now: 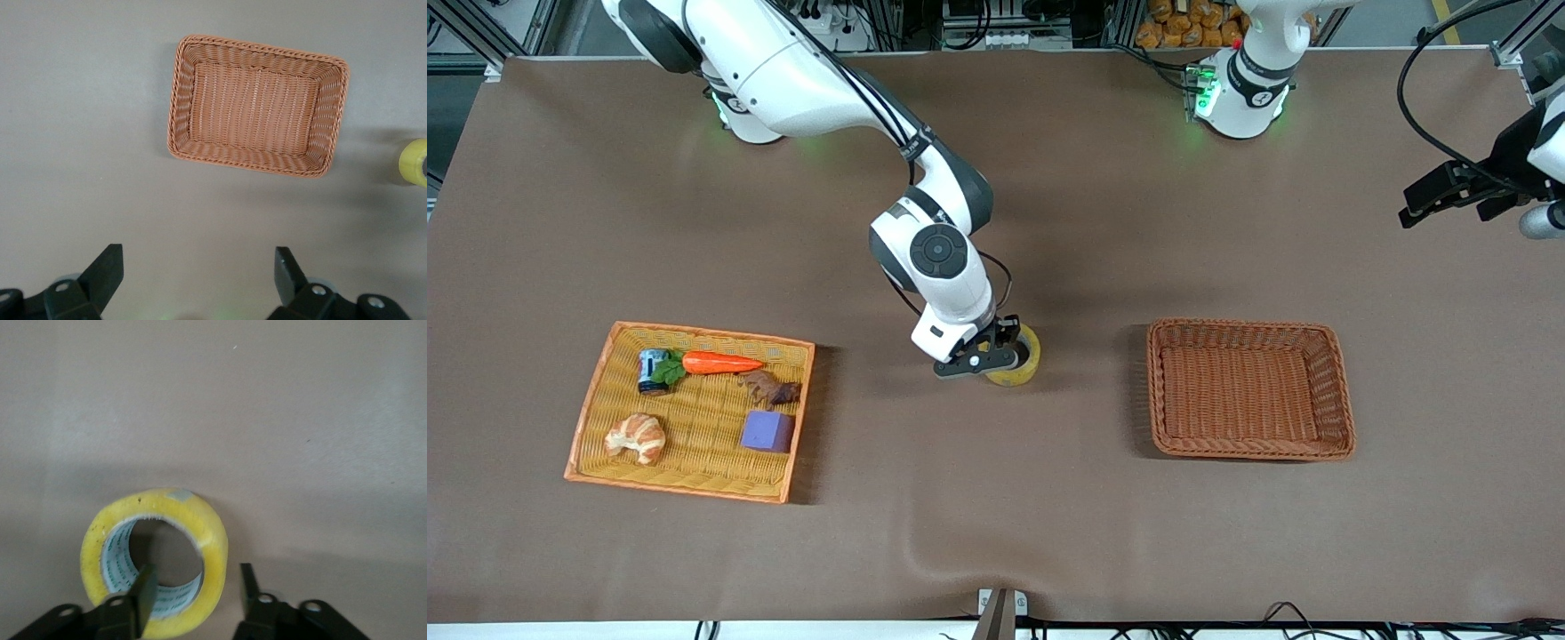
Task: Transfer tape with both arms
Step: 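Lift the tape roll and carry it toward the basket with the right gripper, then set the tape down with the right gripper while the left gripper approaches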
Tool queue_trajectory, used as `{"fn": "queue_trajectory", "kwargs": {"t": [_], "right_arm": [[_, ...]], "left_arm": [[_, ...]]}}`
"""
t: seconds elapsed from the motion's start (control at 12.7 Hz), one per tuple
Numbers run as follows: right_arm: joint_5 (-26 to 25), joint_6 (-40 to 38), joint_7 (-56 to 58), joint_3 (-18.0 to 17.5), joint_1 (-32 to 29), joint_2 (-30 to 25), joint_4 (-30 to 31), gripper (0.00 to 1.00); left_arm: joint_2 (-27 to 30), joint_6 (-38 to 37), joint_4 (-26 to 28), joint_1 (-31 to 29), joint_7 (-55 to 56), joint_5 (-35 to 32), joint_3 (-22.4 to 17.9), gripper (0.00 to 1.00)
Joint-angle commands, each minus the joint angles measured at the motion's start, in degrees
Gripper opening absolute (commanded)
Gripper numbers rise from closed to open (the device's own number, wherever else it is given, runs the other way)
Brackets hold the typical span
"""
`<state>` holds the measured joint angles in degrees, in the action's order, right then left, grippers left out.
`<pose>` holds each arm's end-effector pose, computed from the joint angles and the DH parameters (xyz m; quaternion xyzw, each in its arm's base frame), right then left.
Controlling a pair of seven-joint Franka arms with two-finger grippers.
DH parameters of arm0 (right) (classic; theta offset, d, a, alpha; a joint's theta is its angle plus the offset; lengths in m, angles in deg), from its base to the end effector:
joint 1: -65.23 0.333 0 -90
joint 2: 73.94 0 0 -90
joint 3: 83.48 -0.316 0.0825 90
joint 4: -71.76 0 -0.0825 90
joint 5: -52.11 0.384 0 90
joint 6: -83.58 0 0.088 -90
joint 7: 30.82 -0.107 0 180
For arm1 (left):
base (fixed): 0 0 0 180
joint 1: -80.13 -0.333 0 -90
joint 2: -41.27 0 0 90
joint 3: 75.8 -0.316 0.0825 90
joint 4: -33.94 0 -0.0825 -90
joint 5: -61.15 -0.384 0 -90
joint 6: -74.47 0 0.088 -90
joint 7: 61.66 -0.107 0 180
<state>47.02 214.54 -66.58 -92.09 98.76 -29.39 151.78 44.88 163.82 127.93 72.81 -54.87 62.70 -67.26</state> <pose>0.5683 0.4792 0.2583 -0.9964 -0.0582 -0.0367 0.0503 0.5330 -0.0168 0.6246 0.9987 0.0487 -0.0099 0.0082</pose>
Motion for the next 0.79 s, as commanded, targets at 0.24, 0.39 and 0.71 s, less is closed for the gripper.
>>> {"fn": "queue_trajectory", "kwargs": {"t": [0.24,0.39,0.71], "right_arm": [[-2.3,-6.1,-1.9,0.8,-3.8,-4.8,-0.9,1.0],[-2.3,-10.2,3.0,0.8,-6.7,-7.2,-0.9,1.0],[-1.4,-18.3,26.7,0.0,-16.7,-10.4,-0.8,1.0]], "left_arm": [[-3.5,2.4,-0.6,0.2,-1.3,1.1,0.6,1.0],[-5.1,4.2,-0.6,0.4,-1.0,1.0,0.8,1.0],[-8.3,6.3,-0.6,1.1,-0.5,1.0,1.5,1.0]]}}
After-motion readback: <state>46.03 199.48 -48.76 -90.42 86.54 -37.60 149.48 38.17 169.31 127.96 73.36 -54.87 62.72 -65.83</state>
